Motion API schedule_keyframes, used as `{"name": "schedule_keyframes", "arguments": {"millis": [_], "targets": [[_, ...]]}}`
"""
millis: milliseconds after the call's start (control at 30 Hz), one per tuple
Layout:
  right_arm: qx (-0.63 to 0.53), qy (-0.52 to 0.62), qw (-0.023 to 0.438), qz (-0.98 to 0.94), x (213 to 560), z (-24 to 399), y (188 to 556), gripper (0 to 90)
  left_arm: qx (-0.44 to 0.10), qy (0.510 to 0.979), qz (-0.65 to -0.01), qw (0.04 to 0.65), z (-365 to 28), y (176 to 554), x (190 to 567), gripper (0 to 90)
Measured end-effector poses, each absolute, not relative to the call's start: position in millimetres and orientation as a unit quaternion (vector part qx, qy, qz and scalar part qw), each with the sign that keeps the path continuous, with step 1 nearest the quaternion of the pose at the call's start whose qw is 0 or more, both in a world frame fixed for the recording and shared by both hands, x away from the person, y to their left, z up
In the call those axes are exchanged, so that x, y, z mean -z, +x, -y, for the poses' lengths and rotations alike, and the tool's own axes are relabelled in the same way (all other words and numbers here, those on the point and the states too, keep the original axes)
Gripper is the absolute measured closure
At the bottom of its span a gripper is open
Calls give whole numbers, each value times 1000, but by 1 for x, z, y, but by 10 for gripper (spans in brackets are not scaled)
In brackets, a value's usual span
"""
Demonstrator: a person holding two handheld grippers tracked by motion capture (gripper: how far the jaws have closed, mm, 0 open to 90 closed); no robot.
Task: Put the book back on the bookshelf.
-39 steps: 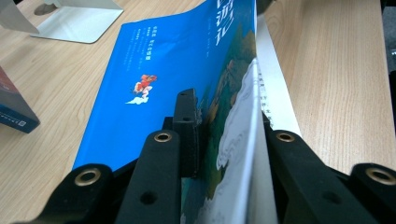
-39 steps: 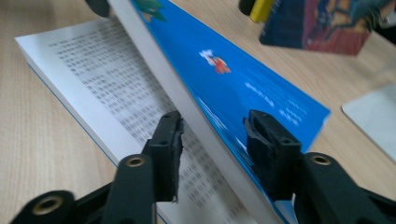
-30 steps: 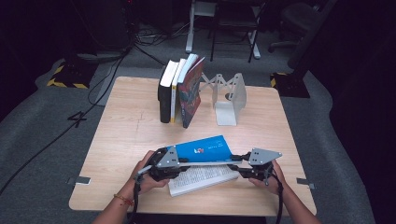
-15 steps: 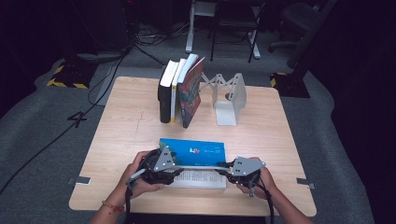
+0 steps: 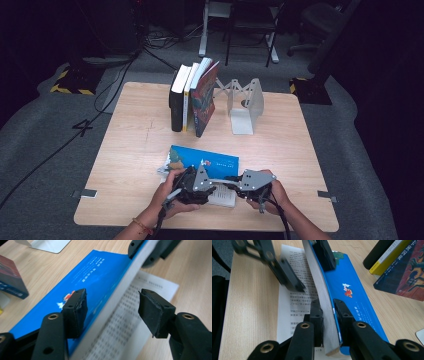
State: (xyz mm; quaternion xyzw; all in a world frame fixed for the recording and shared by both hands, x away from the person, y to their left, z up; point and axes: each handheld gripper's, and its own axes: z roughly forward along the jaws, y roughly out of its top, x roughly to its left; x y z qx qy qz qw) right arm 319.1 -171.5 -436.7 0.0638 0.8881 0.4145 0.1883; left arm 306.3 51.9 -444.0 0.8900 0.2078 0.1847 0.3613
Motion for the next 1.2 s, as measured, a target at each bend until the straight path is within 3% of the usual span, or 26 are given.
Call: {"name": "schedule_keyframes", "arguments": {"millis": [100,233,367,433,500,633,800,1133,1200], "targets": [[-409,62,188,-891,439,170,318,775,-202,887,-213,357,-49,307,448,534],[-418,64,182,-888,440,171,319,748,-181,888,-211,365,-56,309,450,638],[-423,71,174,-887,444,175,325,600,-182,894,-196,359,-58,309,453,686],[-424,85,167,-886,449,184,333,554,-178,890,-201,369,-62,310,450,716],[-420,101,175,-885,453,191,339,564,-171,890,-200,373,-65,312,449,727],[-427,114,174,-880,455,201,347,651,-171,892,-196,370,-65,312,447,742],[-416,95,195,-883,454,198,343,692,-161,895,-196,367,-66,313,447,734],[-408,84,196,-888,452,189,336,708,-165,899,-208,348,-47,313,451,568],[-406,84,198,-888,451,187,335,707,-175,898,-209,345,-44,312,452,582]]}}
